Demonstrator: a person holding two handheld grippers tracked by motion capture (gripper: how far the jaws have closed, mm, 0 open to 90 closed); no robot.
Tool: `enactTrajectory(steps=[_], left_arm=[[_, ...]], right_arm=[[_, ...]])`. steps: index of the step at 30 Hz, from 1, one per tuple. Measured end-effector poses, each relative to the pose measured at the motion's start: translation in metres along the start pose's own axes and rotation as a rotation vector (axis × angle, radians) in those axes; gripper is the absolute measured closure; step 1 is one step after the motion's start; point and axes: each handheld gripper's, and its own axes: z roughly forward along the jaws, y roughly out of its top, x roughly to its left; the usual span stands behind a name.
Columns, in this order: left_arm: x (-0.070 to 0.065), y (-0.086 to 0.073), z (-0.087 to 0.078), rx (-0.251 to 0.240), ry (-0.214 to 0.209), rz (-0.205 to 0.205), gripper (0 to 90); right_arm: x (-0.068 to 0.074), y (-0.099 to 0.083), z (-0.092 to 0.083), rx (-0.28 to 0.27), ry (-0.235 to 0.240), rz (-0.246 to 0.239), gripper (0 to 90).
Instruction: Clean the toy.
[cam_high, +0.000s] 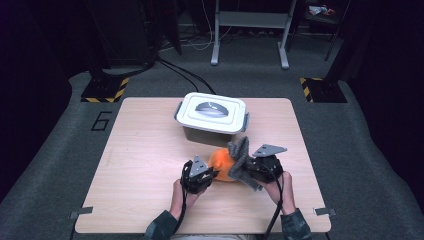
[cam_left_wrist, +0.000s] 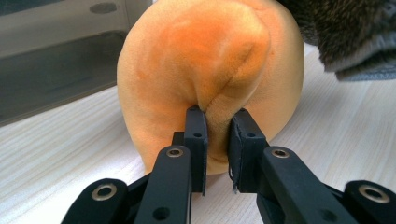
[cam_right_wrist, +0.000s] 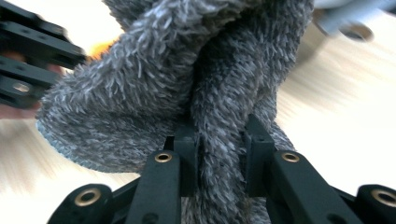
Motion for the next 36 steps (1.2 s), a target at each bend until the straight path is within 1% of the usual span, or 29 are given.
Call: enactTrajectory(steps=[1, 2, 3, 4, 5, 6, 7, 8, 10, 12, 13, 14, 18, 19, 21, 24, 26, 27, 29, 31, 32, 33, 35, 36], left_arm=[[0.000, 0.000, 0.000, 0.003, 0.001, 0.001, 79.0], [0.001, 0.000, 0.000, 0.003, -0.001, -0.004, 79.0], [0.001, -0.001, 0.000, 0.002, 0.002, -0.002, 78.9], [0.002, -0.001, 0.000, 0.003, -0.001, -0.001, 79.0], [0.002, -0.001, 0.000, 0.003, -0.003, -0.002, 79.0], [0.002, -0.001, 0.000, 0.003, -0.003, -0.002, 78.9], [0.002, -0.001, 0.000, 0.006, -0.001, 0.005, 79.0], [0.001, -0.001, 0.000, 0.005, -0.002, 0.002, 79.0], [0.002, -0.001, 0.001, 0.007, -0.007, 0.000, 79.0], [0.002, -0.001, 0.001, 0.005, -0.004, 0.001, 79.0], [0.003, -0.001, 0.001, 0.005, -0.004, -0.001, 79.0], [0.003, -0.001, 0.001, 0.005, -0.003, 0.000, 79.0], [0.003, -0.001, 0.001, 0.006, -0.006, 0.001, 78.9], [0.003, -0.001, 0.001, 0.004, -0.006, -0.004, 78.9], [0.003, -0.001, 0.001, 0.007, -0.007, -0.001, 78.9], [0.003, -0.001, 0.001, 0.009, -0.011, 0.003, 78.9], [0.003, -0.001, 0.001, 0.005, -0.008, -0.002, 78.9], [0.003, -0.001, 0.001, 0.007, -0.009, -0.001, 78.9], [0.003, 0.000, 0.001, 0.010, -0.011, 0.000, 78.8], [0.003, 0.000, 0.001, 0.006, -0.004, 0.001, 78.7], [0.003, -0.001, 0.001, 0.002, -0.001, 0.000, 78.7], [0.004, 0.000, 0.001, 0.004, -0.006, -0.005, 78.6], [0.004, -0.001, 0.001, 0.002, -0.005, -0.011, 78.5], [0.004, -0.001, 0.001, 0.003, -0.008, -0.010, 78.5]], right_arm=[[0.004, 0.003, 0.003, 0.008, -0.001, -0.014, 71.8], [0.007, 0.005, 0.006, 0.016, -0.012, -0.035, 71.8], [0.009, 0.007, 0.010, 0.027, -0.023, -0.045, 71.7], [0.009, 0.007, 0.011, 0.032, -0.022, -0.058, 71.7], [0.010, 0.007, 0.013, 0.028, -0.028, -0.038, 71.8], [0.010, 0.007, 0.013, 0.028, -0.028, -0.038, 71.8], [0.006, 0.005, 0.013, 0.036, -0.031, -0.033, 71.9], [0.005, 0.003, 0.013, 0.041, -0.033, -0.037, 71.9], [0.001, -0.001, 0.014, 0.054, -0.051, -0.023, 71.9], [-0.004, -0.007, 0.015, 0.066, -0.054, 0.004, 72.0], [-0.008, -0.010, 0.016, 0.070, -0.060, -0.001, 71.9], [-0.010, -0.013, 0.017, 0.078, -0.064, 0.022, 71.9], [-0.022, -0.027, 0.022, 0.100, -0.065, 0.068, 72.0], [-0.025, -0.030, 0.023, 0.107, -0.068, 0.077, 71.9], [-0.029, -0.037, 0.028, 0.132, -0.084, 0.092, 71.9], [-0.034, -0.046, 0.036, 0.165, -0.088, 0.116, 71.9], [-0.036, -0.049, 0.038, 0.169, -0.085, 0.116, 71.8], [-0.039, -0.052, 0.041, 0.177, -0.081, 0.126, 71.8], [-0.039, -0.052, 0.040, 0.172, -0.076, 0.124, 71.8], [-0.038, -0.051, 0.038, 0.171, -0.085, 0.134, 71.9], [-0.038, -0.051, 0.037, 0.172, -0.082, 0.129, 71.9], [-0.039, -0.050, 0.035, 0.169, -0.085, 0.121, 71.9], [-0.039, -0.048, 0.031, 0.153, -0.085, 0.132, 71.9], [-0.039, -0.047, 0.028, 0.140, -0.085, 0.123, 71.8]])
